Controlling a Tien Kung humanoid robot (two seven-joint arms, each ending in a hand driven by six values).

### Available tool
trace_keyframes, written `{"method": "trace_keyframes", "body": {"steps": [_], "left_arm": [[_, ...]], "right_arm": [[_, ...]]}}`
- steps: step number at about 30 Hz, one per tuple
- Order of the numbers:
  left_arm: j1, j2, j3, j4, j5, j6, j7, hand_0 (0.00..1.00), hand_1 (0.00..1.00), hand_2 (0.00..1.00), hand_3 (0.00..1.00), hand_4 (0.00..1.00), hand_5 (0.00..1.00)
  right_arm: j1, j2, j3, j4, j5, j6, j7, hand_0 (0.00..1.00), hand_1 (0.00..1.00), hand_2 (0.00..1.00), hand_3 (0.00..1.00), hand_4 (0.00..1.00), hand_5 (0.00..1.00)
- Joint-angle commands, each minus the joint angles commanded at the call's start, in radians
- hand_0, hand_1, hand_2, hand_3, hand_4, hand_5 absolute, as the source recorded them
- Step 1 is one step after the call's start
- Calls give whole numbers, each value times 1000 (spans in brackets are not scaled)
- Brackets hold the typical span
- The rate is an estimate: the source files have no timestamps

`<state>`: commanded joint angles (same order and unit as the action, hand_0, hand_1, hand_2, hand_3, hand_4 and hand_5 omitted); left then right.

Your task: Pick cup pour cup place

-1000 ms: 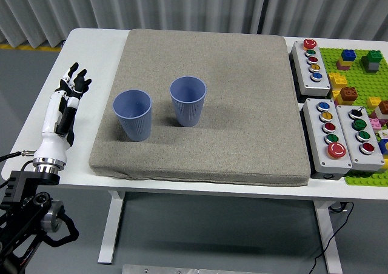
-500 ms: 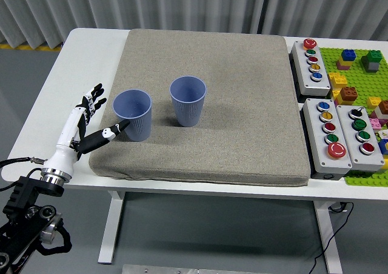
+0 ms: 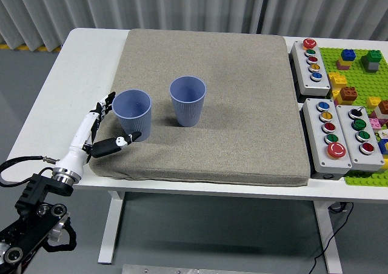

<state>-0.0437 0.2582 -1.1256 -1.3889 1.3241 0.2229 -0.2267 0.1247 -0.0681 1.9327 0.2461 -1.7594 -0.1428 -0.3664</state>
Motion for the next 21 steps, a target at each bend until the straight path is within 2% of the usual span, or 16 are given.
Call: {"method": "trace_keyframes", "body": {"steps": [5, 14, 21], "left_arm": [[-41, -13, 15, 35, -16, -10, 0, 989, 961, 998, 998, 972, 260], [-76, -36, 37, 81, -26, -25, -1, 985, 956, 998, 998, 973, 272], [-104, -37, 52, 102, -25, -29, 1, 981, 955, 998, 998, 974, 276]], "right_arm": [[0, 1, -2, 0, 2, 0, -1, 640, 606, 510, 589, 2, 2], [-3, 2, -1, 1, -1, 1, -2, 640, 605, 510, 588, 2, 2], [-4, 3, 0, 1, -1, 0, -3, 641, 605, 510, 588, 2, 2]]}}
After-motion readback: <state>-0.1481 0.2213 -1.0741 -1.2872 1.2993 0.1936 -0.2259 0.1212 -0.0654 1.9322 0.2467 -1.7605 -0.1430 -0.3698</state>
